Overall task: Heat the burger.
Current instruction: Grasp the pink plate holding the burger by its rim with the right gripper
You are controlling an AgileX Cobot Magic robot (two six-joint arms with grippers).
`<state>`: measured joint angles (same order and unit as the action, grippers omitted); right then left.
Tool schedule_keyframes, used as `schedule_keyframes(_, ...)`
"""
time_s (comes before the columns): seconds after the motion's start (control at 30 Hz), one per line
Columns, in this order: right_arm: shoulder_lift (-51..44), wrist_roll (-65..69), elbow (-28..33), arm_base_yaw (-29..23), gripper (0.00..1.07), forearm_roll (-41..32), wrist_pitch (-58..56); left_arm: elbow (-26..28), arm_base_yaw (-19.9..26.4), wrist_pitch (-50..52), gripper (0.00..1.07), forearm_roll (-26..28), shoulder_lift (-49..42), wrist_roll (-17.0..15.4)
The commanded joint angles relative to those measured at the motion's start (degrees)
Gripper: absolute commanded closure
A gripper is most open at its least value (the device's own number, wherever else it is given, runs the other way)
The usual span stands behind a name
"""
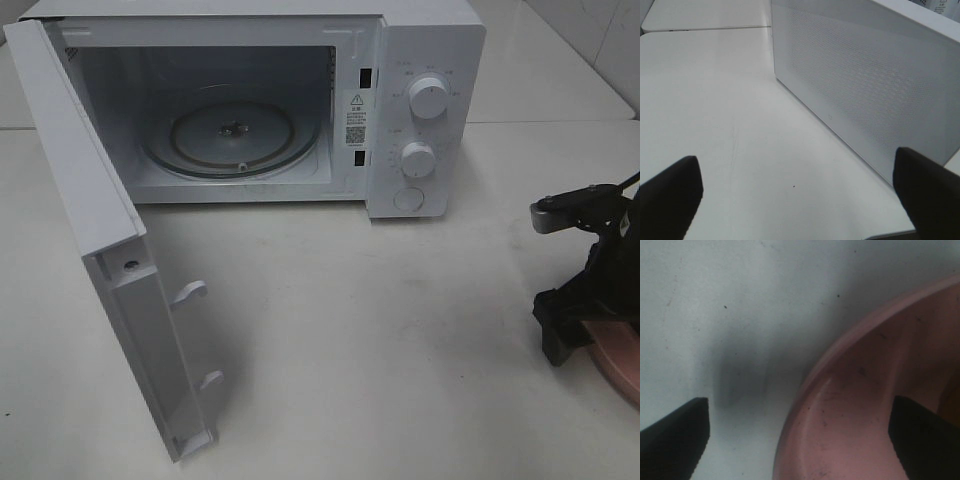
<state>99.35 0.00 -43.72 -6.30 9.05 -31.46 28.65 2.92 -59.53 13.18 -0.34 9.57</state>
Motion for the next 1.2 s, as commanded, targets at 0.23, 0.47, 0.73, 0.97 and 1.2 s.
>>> schedule_keyframes(0.23,0.2,1.7,2.4,1.1,0.17,1.0,2.5,-0.2,-0.3,0.5,0.09,0.3,-1.3,0.1)
schedule_keyframes(0.47,1.5,2.3,3.7,1.1,0.18,0.9,2.9,-0.2,-0.3,0.5,0.09,0.3,-1.3,0.1)
schedule_keyframes(0.73,1.5,3.7,3.7,1.1,0.35,1.0,2.9,-0.2,-0.3,0.5,0.09,0.3,-1.3,0.1)
schedule_keyframes(0.97,1.5,7.0,3.7,1.1,0.91,2.6,0.8,-0.2,-0.3,0.5,0.09,0.3,-1.3,0.1)
schedule_keyframes(1.2,1.4,7.8,3.6,0.1,1.07,2.8,-0.2,-0.2,-0.3,0.5,0.09,0.3,-1.3,0.1)
